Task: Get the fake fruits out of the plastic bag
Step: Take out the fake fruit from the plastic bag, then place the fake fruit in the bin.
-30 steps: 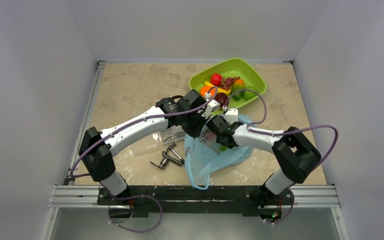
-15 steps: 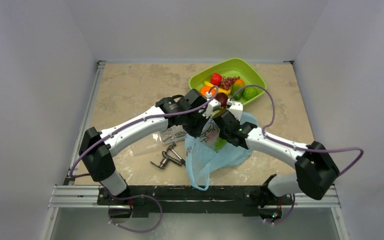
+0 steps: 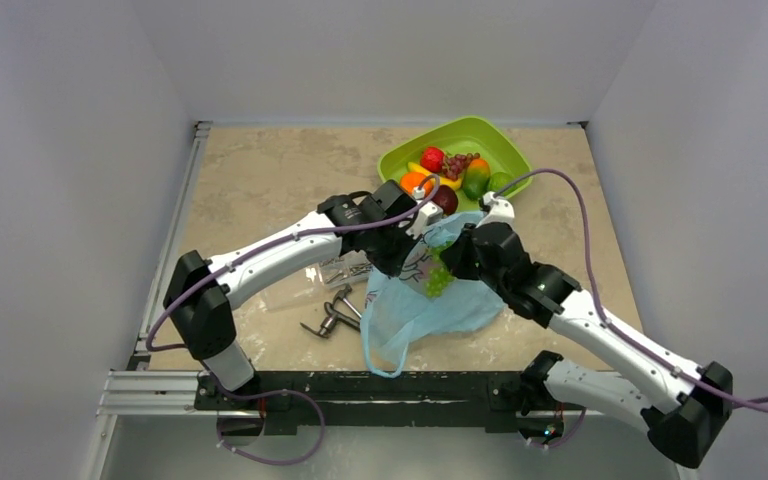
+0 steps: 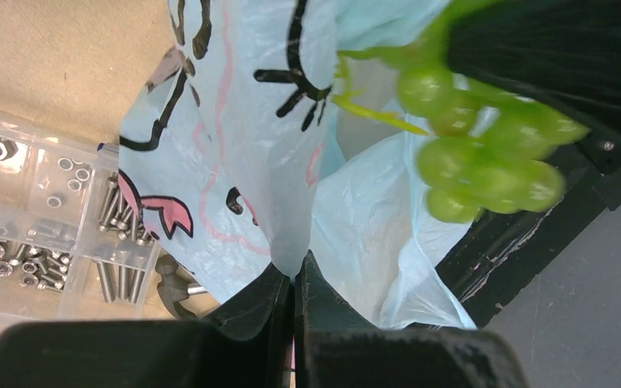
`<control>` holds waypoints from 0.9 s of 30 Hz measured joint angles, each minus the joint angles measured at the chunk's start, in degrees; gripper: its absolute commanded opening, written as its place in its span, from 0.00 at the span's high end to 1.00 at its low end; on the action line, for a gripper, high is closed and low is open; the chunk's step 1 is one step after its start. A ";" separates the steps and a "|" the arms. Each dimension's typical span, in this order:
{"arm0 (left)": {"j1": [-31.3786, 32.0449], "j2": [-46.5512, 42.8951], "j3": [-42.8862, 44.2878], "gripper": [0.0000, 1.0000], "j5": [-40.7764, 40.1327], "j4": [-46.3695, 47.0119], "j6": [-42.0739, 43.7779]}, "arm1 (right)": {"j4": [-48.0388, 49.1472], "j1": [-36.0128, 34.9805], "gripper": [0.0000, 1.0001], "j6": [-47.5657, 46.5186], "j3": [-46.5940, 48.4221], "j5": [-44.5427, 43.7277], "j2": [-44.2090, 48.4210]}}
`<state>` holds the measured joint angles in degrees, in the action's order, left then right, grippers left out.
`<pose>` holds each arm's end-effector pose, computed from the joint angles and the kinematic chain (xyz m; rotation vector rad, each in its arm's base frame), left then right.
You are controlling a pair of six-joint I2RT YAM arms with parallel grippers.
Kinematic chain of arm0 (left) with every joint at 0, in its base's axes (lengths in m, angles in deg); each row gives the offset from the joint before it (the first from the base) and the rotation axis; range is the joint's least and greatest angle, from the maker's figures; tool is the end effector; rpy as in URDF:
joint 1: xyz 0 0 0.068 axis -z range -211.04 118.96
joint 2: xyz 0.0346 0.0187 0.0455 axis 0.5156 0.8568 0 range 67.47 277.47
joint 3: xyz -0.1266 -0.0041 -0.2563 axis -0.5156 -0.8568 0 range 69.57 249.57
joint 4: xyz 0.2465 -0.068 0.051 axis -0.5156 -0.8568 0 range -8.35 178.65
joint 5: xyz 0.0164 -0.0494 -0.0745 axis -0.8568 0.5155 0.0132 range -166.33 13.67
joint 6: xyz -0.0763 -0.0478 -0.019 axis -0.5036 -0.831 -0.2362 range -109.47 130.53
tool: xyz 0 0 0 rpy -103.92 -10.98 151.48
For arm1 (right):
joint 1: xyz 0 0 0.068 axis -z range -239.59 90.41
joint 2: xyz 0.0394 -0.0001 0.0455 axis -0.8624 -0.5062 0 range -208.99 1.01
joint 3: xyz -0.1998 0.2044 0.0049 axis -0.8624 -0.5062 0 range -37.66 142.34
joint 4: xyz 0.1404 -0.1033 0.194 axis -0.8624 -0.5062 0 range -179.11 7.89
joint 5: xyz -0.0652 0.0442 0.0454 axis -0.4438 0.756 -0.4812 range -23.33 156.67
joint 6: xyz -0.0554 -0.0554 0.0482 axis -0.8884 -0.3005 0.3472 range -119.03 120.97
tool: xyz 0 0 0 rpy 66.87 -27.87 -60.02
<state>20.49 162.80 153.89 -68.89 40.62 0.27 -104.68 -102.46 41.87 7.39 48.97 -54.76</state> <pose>0.2263 -0.3020 0.2683 0.9947 2.5037 -0.5333 0.1950 0.1469 0.2726 0.1443 2.1627 0.5280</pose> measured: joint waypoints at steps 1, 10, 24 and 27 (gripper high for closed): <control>-0.02 0.22 0.00 1.00 -0.02 -0.09 0.00 | -1.11 0.00 1.00 -0.09 0.37 0.48 1.57; 0.50 1.46 0.31 1.00 -0.07 -0.52 -0.02 | -12.50 0.00 1.00 -1.01 14.45 0.72 10.43; 4.46 4.20 0.94 0.98 2.73 -0.70 0.52 | -20.09 0.20 1.00 -2.12 33.42 -16.20 4.74; 5.75 4.20 0.94 0.79 3.26 -0.68 1.09 | -18.25 6.23 1.00 -4.31 33.92 -16.57 0.81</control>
<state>26.24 167.00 154.83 -65.64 39.94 1.36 -122.93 -96.23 37.57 41.32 32.41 -53.95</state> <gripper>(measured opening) 0.044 0.049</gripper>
